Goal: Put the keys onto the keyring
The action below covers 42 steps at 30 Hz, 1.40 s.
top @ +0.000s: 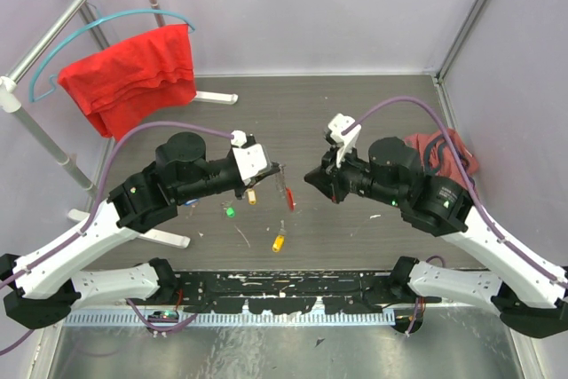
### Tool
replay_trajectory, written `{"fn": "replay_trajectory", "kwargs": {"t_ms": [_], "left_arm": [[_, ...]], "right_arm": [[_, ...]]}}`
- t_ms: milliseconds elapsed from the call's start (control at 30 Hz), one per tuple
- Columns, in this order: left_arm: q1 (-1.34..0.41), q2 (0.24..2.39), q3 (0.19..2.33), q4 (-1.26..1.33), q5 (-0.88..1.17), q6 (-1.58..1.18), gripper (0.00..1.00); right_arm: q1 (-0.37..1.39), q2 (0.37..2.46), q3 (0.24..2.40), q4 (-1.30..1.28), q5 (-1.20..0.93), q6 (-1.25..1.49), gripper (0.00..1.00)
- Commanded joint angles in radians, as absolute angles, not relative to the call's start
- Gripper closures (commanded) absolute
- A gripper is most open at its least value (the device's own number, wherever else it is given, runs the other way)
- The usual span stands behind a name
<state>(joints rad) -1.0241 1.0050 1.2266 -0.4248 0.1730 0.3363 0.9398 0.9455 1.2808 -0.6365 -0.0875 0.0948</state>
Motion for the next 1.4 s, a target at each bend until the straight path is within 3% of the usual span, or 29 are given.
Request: {"fn": "replay_trajectory", "kwargs": {"t_ms": [0, 100, 333, 600, 867, 1367], "left_arm": [[-1.027, 0.994, 1.23, -0.392, 0.098, 0.327, 1.0], [-1.026, 1.003, 1.253, -0.41, 0.06, 0.319, 1.0], [-1.027, 0.99, 1.289, -0.467, -0.049, 0.302, 1.0], [-1.026, 0.885, 1.167, -0.49, -0.151, 0.227, 1.0], [-1.024, 0.783, 1.081, -0.477, -0.29, 0.2, 1.0], [-1.022, 0.654, 1.211, -0.64, -0.416, 0.214, 1.0]], "right_arm": [[0.939, 0.836, 1.156, -0.669, 0.139, 0.258, 0.79], [0.938, 0.793, 1.076, -0.721, 0.24, 0.353, 0.69], [0.939, 0.793, 0.873, -0.612, 0.134, 0.502, 0.65], [1.003, 0.98, 0.721, -0.411, 0.125, 0.619, 0.6], [1.154, 1.316, 0.817, -0.291, 0.189, 0.569, 0.56], [1.07, 1.716, 1.025, 0.056, 0.026, 0.538, 0.56]]}}
